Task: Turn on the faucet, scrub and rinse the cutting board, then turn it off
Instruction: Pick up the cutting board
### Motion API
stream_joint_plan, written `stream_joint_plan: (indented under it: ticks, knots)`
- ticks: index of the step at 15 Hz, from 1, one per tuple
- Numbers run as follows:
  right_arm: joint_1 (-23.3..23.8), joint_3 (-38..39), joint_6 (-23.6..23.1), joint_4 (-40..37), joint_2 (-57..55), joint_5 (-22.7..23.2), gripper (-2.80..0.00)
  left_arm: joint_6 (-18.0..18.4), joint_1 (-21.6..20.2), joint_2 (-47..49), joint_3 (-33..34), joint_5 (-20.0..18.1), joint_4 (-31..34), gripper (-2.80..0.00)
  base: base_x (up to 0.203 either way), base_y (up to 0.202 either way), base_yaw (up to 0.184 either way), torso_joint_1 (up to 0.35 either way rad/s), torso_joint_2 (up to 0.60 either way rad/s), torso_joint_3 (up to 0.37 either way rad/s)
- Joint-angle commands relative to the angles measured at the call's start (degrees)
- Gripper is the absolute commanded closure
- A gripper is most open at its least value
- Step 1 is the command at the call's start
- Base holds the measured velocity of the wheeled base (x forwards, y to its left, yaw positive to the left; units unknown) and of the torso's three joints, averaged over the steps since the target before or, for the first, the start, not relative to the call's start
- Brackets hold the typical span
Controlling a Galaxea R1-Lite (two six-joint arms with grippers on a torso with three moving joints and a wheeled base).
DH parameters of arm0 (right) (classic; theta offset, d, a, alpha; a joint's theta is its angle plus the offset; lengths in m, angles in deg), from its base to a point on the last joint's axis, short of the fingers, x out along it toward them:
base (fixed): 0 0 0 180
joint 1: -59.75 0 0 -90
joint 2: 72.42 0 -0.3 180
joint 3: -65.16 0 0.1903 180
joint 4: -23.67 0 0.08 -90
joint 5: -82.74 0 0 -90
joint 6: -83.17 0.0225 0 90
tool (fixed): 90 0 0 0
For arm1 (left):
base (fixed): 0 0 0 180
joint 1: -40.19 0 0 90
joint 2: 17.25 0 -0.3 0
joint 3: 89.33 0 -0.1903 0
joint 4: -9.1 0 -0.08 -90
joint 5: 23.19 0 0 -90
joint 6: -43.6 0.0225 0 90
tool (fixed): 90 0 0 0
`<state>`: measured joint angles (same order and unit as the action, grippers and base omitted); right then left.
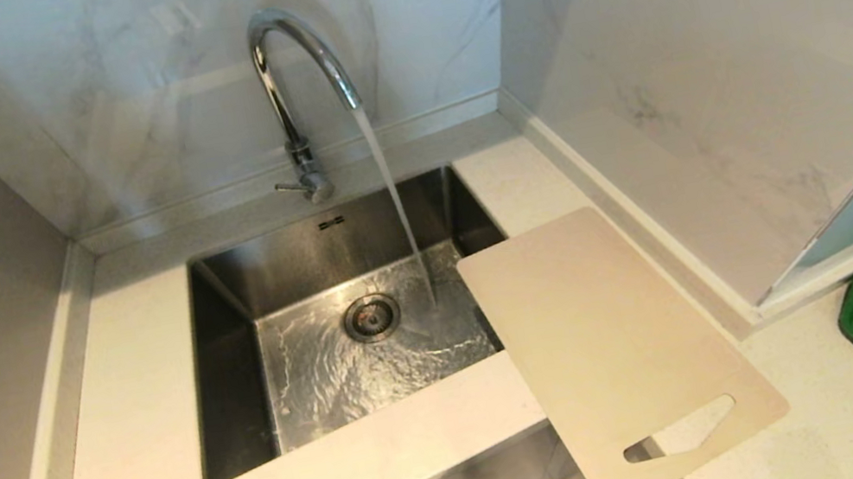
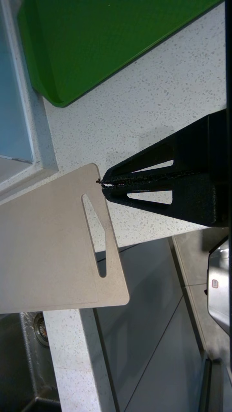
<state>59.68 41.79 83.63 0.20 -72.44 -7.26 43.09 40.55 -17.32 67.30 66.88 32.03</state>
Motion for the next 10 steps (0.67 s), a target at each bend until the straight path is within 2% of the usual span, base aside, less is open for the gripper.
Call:
stream_joint_plan:
  ticks: [1,10]
  knots:
    - [-0.01,0.00,-0.02,0.01,0.11,0.09,0.00,-0.02,0.00,-0.01,0.09,0.01,0.00,0.00,0.000,0.000,0.000,0.000,0.00,0.000]
    - [-0.01,0.00,-0.09,-0.08,0.11,0.09,0.00,-0.02,0.00,0.07,0.09,0.01,0.00,0.00,0.000,0.000,0.000,0.000,0.00,0.000]
